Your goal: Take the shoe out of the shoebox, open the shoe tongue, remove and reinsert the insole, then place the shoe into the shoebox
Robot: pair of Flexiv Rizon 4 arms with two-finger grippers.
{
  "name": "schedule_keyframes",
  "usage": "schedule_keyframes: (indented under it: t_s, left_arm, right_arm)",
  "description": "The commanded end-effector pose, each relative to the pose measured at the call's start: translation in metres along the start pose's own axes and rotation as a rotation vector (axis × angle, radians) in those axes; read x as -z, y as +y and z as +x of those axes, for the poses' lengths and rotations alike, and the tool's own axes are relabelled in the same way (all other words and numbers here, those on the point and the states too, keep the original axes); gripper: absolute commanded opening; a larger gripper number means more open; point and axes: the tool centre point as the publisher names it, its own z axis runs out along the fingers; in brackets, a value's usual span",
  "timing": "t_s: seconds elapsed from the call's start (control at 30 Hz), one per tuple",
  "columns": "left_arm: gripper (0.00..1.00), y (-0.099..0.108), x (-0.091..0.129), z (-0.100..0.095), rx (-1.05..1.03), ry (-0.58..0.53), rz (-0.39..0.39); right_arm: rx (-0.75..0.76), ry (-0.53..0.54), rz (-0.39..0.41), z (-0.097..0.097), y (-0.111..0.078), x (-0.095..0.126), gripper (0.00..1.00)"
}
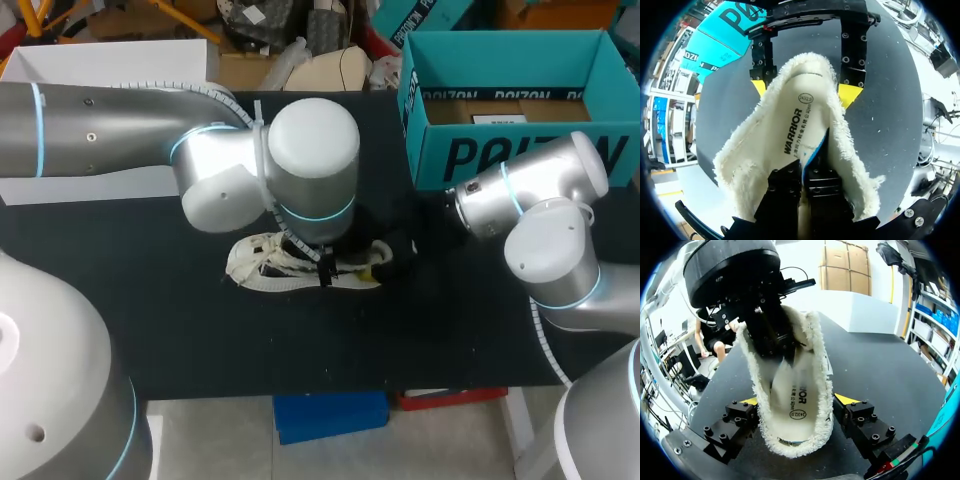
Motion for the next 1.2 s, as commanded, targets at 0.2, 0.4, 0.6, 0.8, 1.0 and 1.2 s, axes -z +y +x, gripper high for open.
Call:
schedule_keyframes:
  t_s: [0.2,0.4,0.6,0.8,1.0,1.2]
  left_arm:
    - [0.0,0.013,0.024,-0.008,0.033,0.001,0.057]
    - [0.0,0.015,0.031,-0.008,0.045,-0.003,0.08]
    - [0.0,0.016,0.036,-0.008,0.059,0.003,0.108]
    - [0.0,0.009,0.035,-0.002,0.026,0.046,0.149]
    - [0.0,-0.002,0.025,0.003,0.012,0.073,0.18]
    - [0.35,-0.007,0.019,0.012,-0.092,0.117,0.255]
  right_arm:
    - [-0.001,-0.001,0.003,-0.001,-0.001,-0.002,0.0]
    - [-0.001,-0.001,0.003,-0.001,-0.001,-0.002,0.0]
    - [-0.001,-0.001,0.003,-0.001,-0.001,-0.002,0.0]
    - [-0.001,-0.001,0.003,-0.001,-0.001,-0.002,0.0]
    - [-0.001,-0.001,0.003,-0.001,-0.001,-0.002,0.0]
    - [-0.001,-0.001,0.003,-0.001,-0.001,-0.002,0.0]
